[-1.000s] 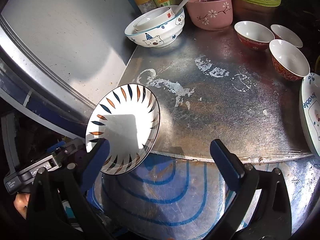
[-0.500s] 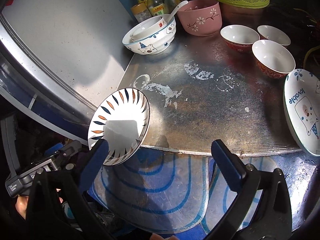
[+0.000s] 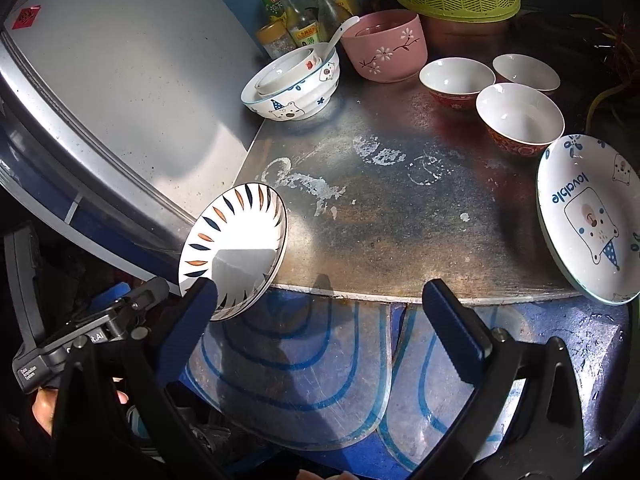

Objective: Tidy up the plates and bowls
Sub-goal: 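Lower the leaf-pattern plate onto the counter edge and open the left gripper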

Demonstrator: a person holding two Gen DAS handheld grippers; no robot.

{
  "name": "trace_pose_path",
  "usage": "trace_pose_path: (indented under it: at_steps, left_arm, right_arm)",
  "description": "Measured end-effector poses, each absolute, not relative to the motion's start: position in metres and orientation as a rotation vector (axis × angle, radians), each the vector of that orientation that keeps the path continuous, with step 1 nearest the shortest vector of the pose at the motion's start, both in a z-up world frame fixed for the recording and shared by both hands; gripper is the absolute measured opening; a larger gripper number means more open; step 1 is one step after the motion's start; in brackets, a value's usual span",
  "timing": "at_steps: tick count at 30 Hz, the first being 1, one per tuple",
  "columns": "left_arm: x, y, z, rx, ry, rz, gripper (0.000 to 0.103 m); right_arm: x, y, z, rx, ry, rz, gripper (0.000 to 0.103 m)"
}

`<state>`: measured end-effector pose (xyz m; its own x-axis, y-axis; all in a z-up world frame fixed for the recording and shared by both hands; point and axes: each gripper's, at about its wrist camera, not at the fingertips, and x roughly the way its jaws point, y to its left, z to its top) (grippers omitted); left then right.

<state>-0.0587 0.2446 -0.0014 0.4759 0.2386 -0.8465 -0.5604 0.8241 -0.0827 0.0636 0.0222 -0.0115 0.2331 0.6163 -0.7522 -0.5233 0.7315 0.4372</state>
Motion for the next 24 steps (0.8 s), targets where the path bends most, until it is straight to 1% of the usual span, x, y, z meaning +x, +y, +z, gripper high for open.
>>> trace_pose_path:
  at_steps: [24]
  left_arm:
    - [-0.014, 0.159, 0.012, -0.265, 0.965, 0.403, 0.102]
  right_arm:
    - [0.079, -0.077, -0.006, 0.207, 1.055, 0.700, 0.103]
